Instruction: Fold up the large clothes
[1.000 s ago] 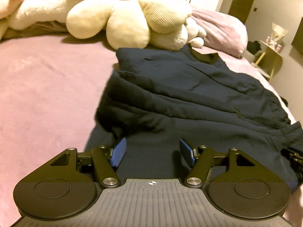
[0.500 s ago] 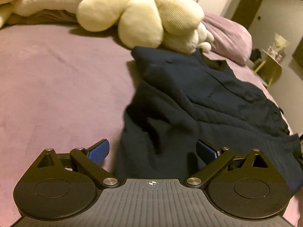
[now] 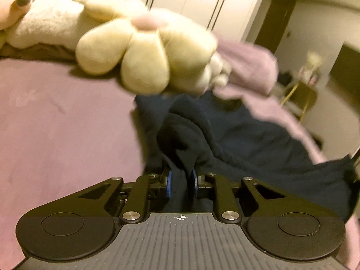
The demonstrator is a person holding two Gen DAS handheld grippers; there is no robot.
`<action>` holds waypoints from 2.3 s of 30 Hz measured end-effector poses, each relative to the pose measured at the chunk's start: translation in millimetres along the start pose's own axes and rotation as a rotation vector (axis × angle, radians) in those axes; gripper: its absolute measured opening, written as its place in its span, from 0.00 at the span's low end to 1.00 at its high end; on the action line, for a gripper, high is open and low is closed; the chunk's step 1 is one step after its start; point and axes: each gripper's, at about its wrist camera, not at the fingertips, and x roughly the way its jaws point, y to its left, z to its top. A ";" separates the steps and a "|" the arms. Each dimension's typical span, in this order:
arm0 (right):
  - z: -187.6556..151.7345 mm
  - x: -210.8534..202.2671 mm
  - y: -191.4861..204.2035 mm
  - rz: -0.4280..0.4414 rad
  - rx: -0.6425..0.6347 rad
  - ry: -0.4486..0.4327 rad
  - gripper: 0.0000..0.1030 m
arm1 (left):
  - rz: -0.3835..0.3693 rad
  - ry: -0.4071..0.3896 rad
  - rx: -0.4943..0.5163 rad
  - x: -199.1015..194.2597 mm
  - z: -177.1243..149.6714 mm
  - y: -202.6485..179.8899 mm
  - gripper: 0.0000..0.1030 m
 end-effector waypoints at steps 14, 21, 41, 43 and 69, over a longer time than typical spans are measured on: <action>76.7 52.4 1.0 -0.023 0.105 -0.071 0.09 | 0.149 -0.003 -0.001 95.1 32.8 1.4 0.54; 52.1 102.1 -4.5 -0.030 0.099 0.087 0.20 | 0.113 0.080 0.014 107.3 17.7 20.0 0.45; 172.4 180.6 53.2 -0.277 -0.009 -0.266 0.09 | 0.350 -0.234 0.102 207.4 125.4 -36.0 0.41; 164.6 213.4 55.9 -0.309 -0.018 -0.234 0.10 | 0.375 -0.208 0.099 231.4 108.5 -29.0 0.55; 106.1 237.3 -15.8 -0.207 0.403 -0.205 0.63 | 0.352 -0.178 -0.202 232.4 69.1 32.1 0.95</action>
